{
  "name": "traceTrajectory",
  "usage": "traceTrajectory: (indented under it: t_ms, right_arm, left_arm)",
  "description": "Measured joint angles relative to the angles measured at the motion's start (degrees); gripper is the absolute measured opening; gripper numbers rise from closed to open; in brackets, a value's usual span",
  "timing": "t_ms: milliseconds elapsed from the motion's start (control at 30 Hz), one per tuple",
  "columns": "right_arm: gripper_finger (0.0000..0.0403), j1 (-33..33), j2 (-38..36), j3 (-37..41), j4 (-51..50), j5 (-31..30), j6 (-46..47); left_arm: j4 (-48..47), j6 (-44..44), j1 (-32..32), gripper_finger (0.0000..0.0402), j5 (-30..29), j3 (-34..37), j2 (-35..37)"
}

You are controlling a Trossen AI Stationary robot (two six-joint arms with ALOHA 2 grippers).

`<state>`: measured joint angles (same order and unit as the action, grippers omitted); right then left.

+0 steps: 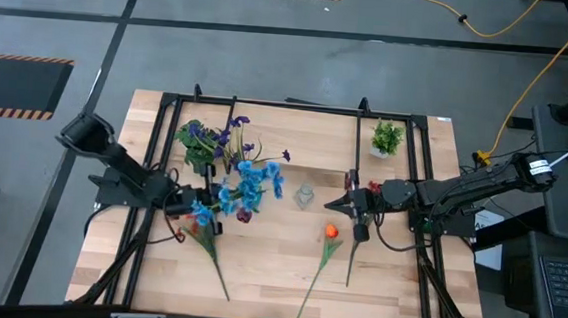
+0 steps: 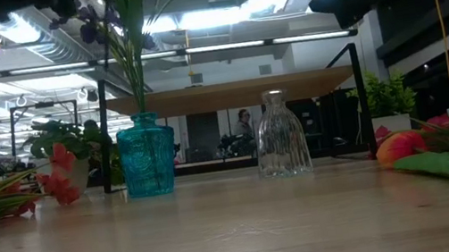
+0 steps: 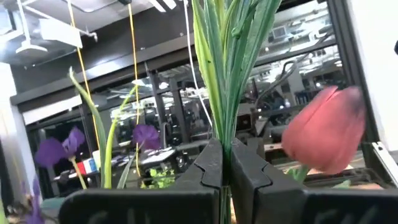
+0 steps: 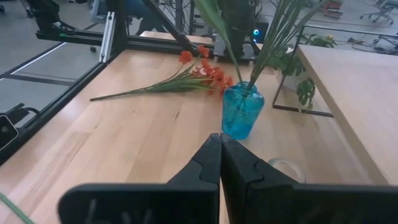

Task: Pick and place flowers into a vace then onto a shelf
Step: Put the blue flowers into the transparent blue vase

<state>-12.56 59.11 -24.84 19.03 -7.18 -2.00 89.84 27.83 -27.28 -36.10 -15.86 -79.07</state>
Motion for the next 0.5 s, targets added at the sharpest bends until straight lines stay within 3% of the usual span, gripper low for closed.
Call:
traceTrajectory:
  t_ms: [500]
  right_arm:
    - [0.0005, 0.0, 0.0, 0.0, 0.0, 0.1, 0.0]
  left_arm:
    - [0.0, -4.8, 4.2, 0.0003, 1.2, -0.1, -2.2]
